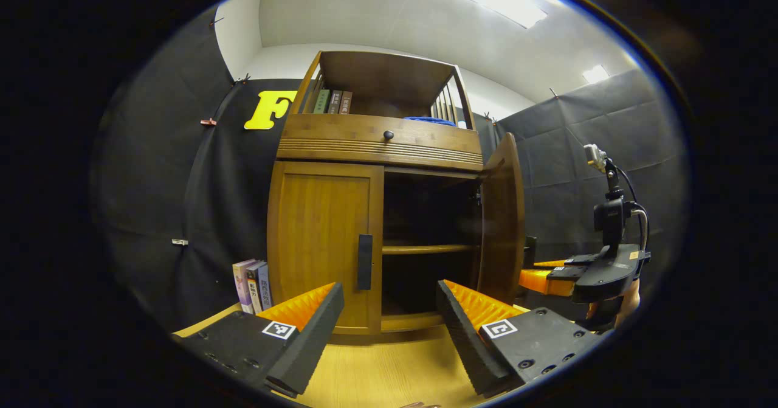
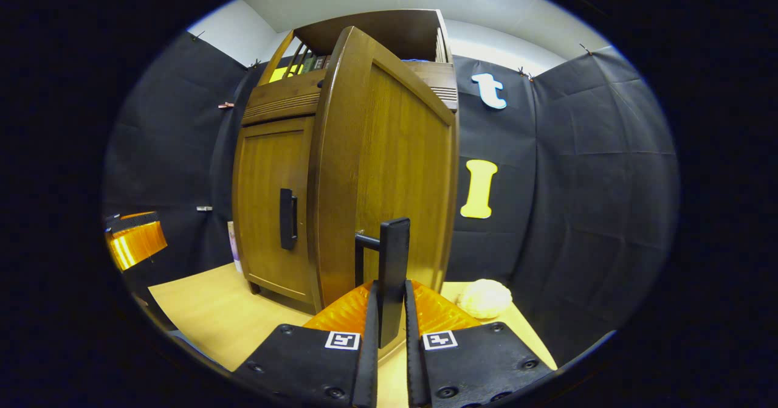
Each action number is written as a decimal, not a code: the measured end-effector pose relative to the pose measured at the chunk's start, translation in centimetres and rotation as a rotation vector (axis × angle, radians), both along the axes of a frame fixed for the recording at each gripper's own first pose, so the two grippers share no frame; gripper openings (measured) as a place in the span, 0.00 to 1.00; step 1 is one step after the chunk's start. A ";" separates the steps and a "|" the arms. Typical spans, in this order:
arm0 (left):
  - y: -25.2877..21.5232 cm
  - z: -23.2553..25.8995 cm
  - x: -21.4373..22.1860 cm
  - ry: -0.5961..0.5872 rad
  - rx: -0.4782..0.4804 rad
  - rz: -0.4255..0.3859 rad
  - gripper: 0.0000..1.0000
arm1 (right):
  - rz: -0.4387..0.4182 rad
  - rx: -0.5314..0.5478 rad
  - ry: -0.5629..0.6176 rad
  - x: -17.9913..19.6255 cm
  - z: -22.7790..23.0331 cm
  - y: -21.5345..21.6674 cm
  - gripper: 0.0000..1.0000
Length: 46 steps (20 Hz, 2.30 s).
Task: Open the right door of the double-door shoe cabinet with the right hand, and open the left door with the left hand.
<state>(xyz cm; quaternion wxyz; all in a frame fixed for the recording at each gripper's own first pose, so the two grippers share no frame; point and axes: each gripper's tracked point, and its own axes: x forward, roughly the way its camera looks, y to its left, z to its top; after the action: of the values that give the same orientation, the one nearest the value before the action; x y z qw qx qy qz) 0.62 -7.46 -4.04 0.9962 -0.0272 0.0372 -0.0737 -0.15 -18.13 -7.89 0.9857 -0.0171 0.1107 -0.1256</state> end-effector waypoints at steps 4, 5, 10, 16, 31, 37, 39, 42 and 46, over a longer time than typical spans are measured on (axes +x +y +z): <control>-1.2 -0.3 0.6 0.003 0.011 -0.014 0.95 | -0.071 -0.019 -0.012 -1.2 0.5 -3.3 0.23; -1.5 -0.2 0.6 0.004 0.010 -0.017 0.95 | -0.077 -0.010 -0.014 -1.6 0.6 -4.0 0.25; -3.2 -0.2 1.0 -0.001 0.018 -0.041 0.95 | -0.083 0.045 -0.006 -2.4 -0.1 -6.4 0.18; -3.5 -0.6 1.1 0.008 0.027 -0.059 0.94 | -0.092 0.071 -0.003 -3.2 0.1 -8.1 0.18; -6.1 -1.3 3.3 0.026 0.020 -0.092 0.94 | -0.148 -0.009 -0.064 -9.5 4.1 -9.9 0.17; -3.8 -1.8 5.0 0.038 0.020 -0.021 0.95 | -0.036 -0.050 -0.113 -10.8 5.7 -5.3 0.39; -1.6 -1.6 6.6 0.015 0.048 0.053 0.95 | -0.046 -0.065 -0.121 -10.2 6.0 -5.0 0.94; 0.9 -1.6 9.7 -0.017 0.089 0.135 0.95 | -0.040 -0.073 -0.113 -10.1 5.5 -4.3 0.94; 2.3 -2.5 14.3 -0.030 0.056 0.160 0.94 | -0.025 -0.072 -0.089 -9.3 4.9 -3.7 0.95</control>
<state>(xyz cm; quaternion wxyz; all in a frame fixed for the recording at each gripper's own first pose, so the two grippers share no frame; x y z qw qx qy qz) 14.89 -5.18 -6.54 0.9997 -0.0012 0.0218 0.0069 -9.49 -21.80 -2.97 0.9868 -0.0457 0.0623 -0.1423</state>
